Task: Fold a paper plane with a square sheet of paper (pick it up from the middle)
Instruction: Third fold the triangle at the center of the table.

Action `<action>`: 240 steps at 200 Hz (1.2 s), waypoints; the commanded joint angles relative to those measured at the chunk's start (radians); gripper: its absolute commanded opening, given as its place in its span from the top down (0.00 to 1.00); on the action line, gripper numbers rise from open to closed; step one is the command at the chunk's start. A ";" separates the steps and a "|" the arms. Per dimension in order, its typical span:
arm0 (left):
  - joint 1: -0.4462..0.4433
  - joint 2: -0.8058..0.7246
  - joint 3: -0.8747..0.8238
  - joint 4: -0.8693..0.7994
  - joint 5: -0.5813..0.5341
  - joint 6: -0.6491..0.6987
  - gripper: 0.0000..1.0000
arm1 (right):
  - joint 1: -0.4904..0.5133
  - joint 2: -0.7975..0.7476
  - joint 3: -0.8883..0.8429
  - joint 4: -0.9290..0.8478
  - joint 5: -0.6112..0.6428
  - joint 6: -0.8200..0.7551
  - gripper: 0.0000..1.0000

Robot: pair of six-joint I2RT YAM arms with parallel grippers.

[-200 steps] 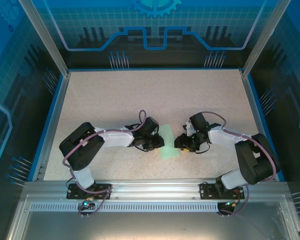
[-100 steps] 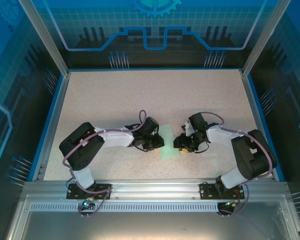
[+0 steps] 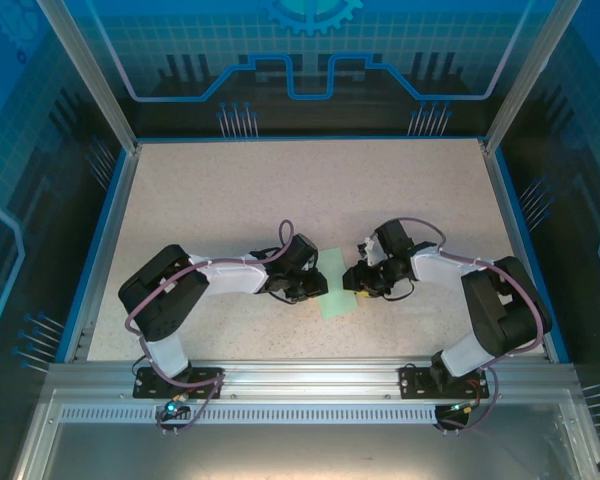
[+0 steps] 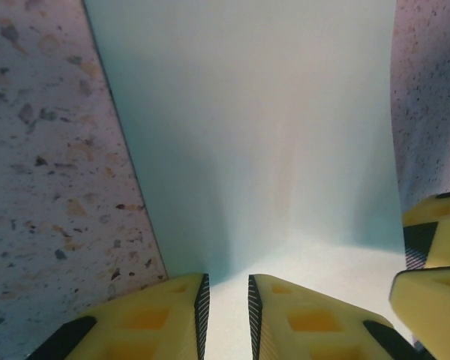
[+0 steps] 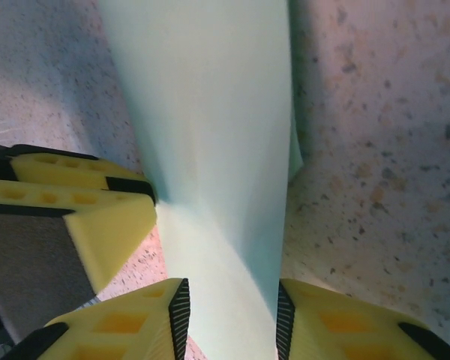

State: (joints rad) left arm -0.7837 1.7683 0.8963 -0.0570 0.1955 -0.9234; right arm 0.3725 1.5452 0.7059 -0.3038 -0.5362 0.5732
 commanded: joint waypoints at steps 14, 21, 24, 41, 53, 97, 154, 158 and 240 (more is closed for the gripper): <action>-0.004 0.018 0.012 -0.031 -0.009 0.036 0.75 | -0.023 0.056 0.063 -0.024 -0.066 -0.056 0.63; -0.005 0.019 0.013 -0.031 -0.009 0.036 0.74 | -0.023 0.068 0.070 -0.018 -0.077 -0.060 0.64; -0.004 0.017 0.012 -0.030 -0.010 0.037 0.75 | -0.023 0.073 0.074 -0.016 -0.082 -0.061 0.64; -0.004 0.017 0.014 -0.026 -0.008 0.036 0.75 | -0.023 0.104 0.094 -0.012 -0.094 -0.064 0.65; -0.004 0.019 0.015 -0.027 -0.007 0.039 0.75 | -0.024 0.121 0.114 -0.025 -0.077 -0.075 0.67; -0.005 0.005 0.009 -0.027 -0.005 0.059 0.74 | -0.027 0.192 0.168 -0.072 -0.071 -0.114 0.78; -0.097 -0.149 -0.001 -0.056 -0.084 0.251 0.55 | -0.027 0.157 0.145 -0.034 -0.071 -0.009 0.97; -0.112 -0.159 0.004 -0.071 -0.102 0.274 0.53 | -0.027 0.152 0.138 -0.028 -0.073 0.003 0.98; -0.341 -0.091 0.118 -0.202 -0.399 0.475 0.36 | -0.027 0.131 0.118 -0.004 -0.112 0.080 0.96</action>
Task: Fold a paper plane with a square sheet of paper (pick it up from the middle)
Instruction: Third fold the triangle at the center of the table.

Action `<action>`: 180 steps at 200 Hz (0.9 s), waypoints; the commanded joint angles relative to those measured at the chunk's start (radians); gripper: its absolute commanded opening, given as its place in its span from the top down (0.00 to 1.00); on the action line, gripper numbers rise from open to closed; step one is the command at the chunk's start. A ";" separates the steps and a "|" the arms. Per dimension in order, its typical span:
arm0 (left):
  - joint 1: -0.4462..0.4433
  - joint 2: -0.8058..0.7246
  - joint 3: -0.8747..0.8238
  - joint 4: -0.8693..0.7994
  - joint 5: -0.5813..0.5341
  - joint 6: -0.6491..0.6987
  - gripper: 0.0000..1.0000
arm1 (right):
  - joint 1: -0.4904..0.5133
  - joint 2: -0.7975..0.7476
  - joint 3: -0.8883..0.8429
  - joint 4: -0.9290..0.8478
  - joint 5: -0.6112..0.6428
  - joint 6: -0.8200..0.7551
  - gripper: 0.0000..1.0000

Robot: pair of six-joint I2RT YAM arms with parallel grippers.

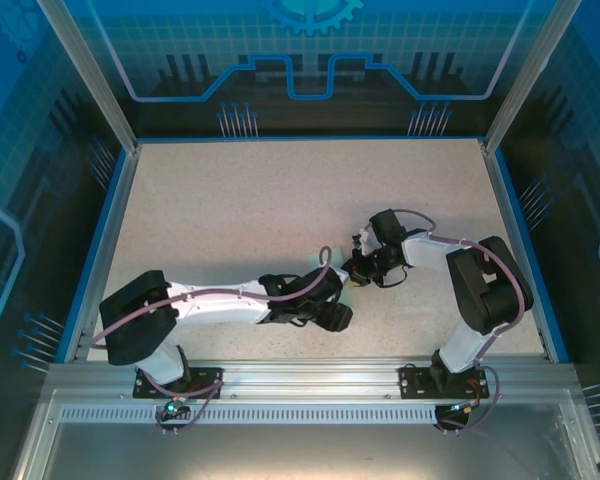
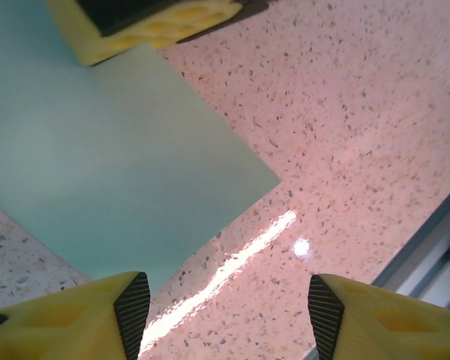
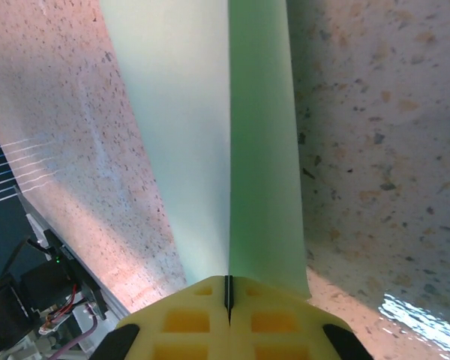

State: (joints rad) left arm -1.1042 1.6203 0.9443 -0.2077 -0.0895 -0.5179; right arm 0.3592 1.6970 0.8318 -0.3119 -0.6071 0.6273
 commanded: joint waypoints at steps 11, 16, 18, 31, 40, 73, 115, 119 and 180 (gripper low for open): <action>-0.027 0.083 0.091 -0.050 -0.129 0.071 0.36 | -0.014 -0.020 -0.006 0.003 -0.044 0.030 0.96; -0.028 0.091 0.099 -0.047 -0.131 0.072 0.35 | -0.013 -0.020 -0.004 0.002 -0.044 0.029 0.96; -0.030 0.096 0.100 -0.046 -0.131 0.074 0.35 | -0.013 -0.020 -0.004 0.001 -0.044 0.029 0.96; -0.035 0.117 0.123 -0.047 -0.151 0.071 0.33 | -0.014 -0.020 -0.002 -0.004 -0.043 0.028 0.96; -0.036 0.127 0.131 -0.047 -0.159 0.073 0.32 | -0.013 -0.016 -0.002 -0.004 -0.043 0.025 0.96; -0.040 0.162 0.165 -0.080 -0.202 0.071 0.30 | -0.014 -0.013 0.003 0.000 -0.047 0.029 0.95; -0.043 0.176 0.182 -0.111 -0.256 0.047 0.37 | -0.014 -0.008 0.006 -0.009 -0.042 0.020 0.95; -0.043 0.171 0.179 -0.108 -0.259 0.044 0.39 | -0.014 -0.007 0.006 -0.011 -0.040 0.019 0.95; -0.042 0.090 0.115 -0.080 -0.289 0.027 0.72 | -0.014 -0.003 0.007 -0.037 0.006 0.006 0.92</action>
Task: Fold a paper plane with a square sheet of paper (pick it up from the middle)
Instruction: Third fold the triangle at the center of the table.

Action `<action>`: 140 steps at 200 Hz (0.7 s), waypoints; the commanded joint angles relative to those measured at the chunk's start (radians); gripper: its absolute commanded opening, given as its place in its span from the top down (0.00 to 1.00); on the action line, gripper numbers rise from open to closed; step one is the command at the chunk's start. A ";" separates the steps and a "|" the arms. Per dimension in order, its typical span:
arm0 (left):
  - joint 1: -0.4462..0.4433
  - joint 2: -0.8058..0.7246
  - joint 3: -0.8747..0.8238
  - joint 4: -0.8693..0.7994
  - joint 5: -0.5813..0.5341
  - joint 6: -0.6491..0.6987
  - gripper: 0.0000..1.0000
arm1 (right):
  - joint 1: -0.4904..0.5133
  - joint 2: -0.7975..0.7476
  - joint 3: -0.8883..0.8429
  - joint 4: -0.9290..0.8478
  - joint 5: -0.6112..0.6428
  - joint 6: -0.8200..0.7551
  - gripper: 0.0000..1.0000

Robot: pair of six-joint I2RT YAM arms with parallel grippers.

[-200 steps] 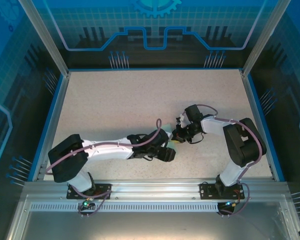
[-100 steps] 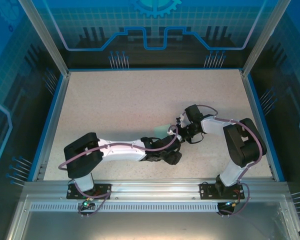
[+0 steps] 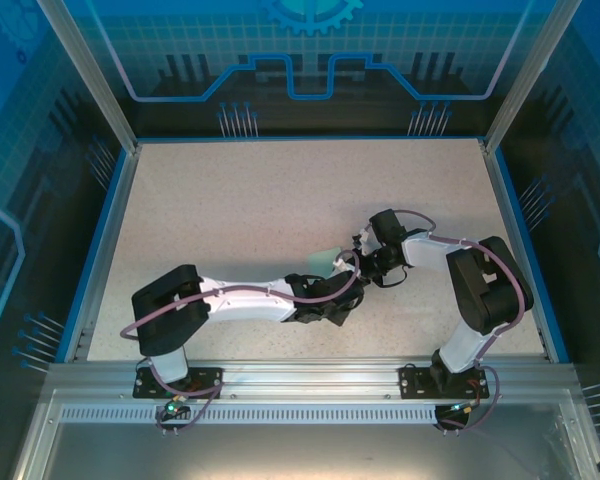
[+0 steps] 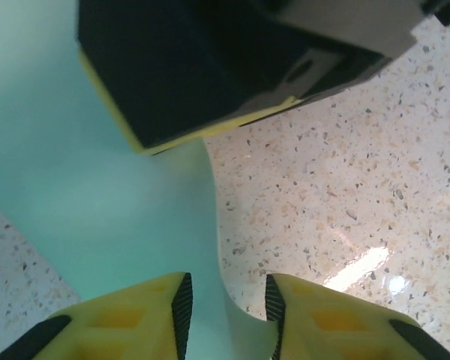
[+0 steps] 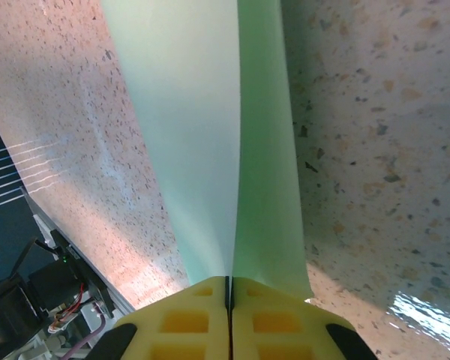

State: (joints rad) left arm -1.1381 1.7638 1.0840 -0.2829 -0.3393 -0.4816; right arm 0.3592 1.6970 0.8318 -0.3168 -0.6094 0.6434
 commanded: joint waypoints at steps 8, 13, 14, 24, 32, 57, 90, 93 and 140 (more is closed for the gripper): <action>-0.008 -0.058 -0.029 -0.008 -0.042 -0.011 0.74 | -0.014 -0.004 0.006 -0.033 0.010 -0.010 0.92; -0.008 -0.061 -0.033 -0.008 -0.045 -0.012 0.75 | -0.014 -0.006 0.007 -0.035 0.011 -0.010 0.92; -0.007 -0.063 -0.034 -0.008 -0.045 -0.012 0.76 | -0.014 -0.005 0.007 -0.036 0.011 -0.010 0.92; -0.006 -0.068 -0.044 -0.001 -0.043 -0.014 0.81 | -0.013 -0.007 0.009 -0.038 0.012 -0.011 0.91; -0.003 -0.071 -0.047 -0.001 -0.043 -0.014 0.85 | -0.014 -0.010 0.007 -0.039 0.012 -0.011 0.91; 0.003 -0.072 -0.055 0.002 -0.031 -0.015 0.97 | -0.014 -0.027 0.010 -0.050 0.017 -0.017 0.87; 0.028 -0.085 -0.083 0.028 0.016 -0.004 1.00 | -0.013 -0.064 0.033 -0.112 0.084 -0.043 0.76; 0.031 -0.088 -0.088 0.034 0.024 -0.001 1.00 | -0.014 -0.070 0.034 -0.120 0.097 -0.046 0.75; 0.071 -0.116 -0.149 0.110 0.172 0.042 1.00 | -0.012 -0.126 0.107 -0.145 0.124 -0.078 0.78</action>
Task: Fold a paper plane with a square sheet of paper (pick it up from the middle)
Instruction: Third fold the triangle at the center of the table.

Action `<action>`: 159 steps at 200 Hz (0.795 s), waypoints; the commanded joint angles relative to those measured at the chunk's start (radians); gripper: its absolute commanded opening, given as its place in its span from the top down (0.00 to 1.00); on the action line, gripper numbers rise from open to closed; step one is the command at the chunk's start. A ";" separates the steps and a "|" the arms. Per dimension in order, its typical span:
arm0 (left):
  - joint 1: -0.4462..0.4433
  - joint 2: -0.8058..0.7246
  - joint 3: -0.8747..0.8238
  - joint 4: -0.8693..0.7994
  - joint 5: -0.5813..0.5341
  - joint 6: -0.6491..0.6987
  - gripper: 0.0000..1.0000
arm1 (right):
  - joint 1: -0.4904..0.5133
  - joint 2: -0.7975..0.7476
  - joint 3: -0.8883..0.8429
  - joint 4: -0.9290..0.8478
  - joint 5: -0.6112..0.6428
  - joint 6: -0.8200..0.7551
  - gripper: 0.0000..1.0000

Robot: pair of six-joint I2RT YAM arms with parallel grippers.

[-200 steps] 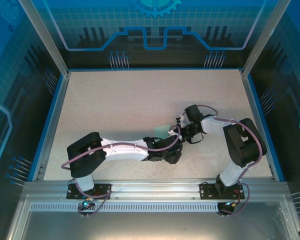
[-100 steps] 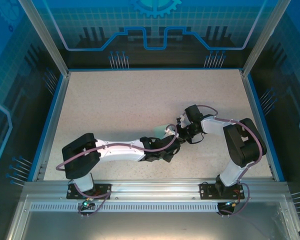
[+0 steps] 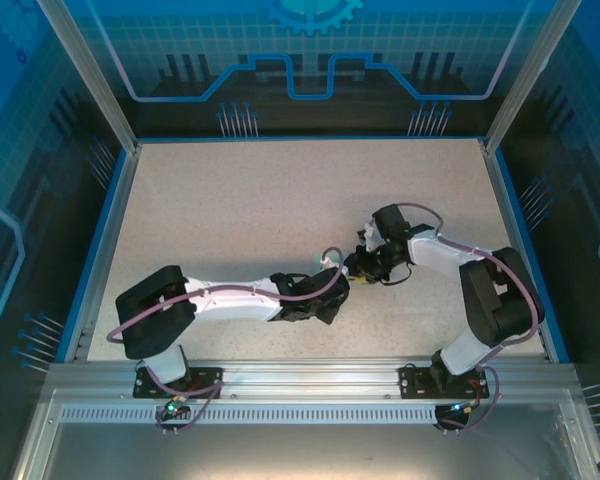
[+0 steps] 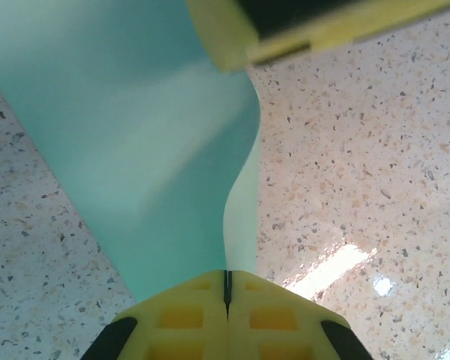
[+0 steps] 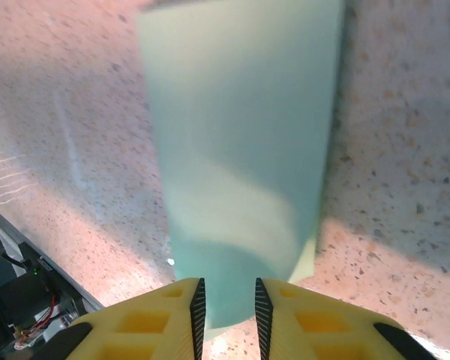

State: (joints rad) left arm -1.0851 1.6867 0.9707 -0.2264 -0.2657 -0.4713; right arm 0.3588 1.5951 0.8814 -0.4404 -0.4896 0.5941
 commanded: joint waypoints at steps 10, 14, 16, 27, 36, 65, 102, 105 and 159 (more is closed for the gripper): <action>0.025 -0.041 -0.037 0.061 0.124 0.037 1.00 | -0.007 -0.010 0.076 -0.017 -0.011 -0.028 0.81; 0.026 -0.041 -0.035 0.057 0.123 0.039 1.00 | -0.002 -0.002 0.082 -0.015 -0.016 -0.028 0.82; 0.026 -0.041 -0.034 0.054 0.123 0.041 1.00 | 0.000 0.001 0.085 -0.015 -0.018 -0.028 0.82; 0.031 -0.042 -0.030 0.050 0.131 0.046 1.00 | 0.011 0.032 0.104 -0.016 -0.025 -0.031 0.84; 0.036 -0.042 -0.029 0.050 0.142 0.049 1.00 | 0.018 0.068 0.120 -0.015 -0.029 -0.033 0.85; 0.053 -0.042 -0.027 0.046 0.167 0.058 1.00 | 0.031 0.178 0.166 -0.035 -0.006 -0.056 0.89; 0.078 -0.038 -0.021 0.028 0.208 0.084 1.00 | 0.057 0.283 0.225 -0.078 0.032 -0.129 0.90; 0.081 -0.038 -0.020 0.027 0.210 0.087 1.00 | 0.057 0.292 0.230 -0.082 0.035 -0.132 0.90; 0.148 -0.030 -0.011 0.012 0.300 0.126 1.00 | 0.072 0.355 0.255 -0.125 0.083 -0.178 0.91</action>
State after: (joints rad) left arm -0.9684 1.6741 0.9451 -0.1902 -0.0380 -0.3882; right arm 0.4099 1.9179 1.1240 -0.5144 -0.4450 0.4564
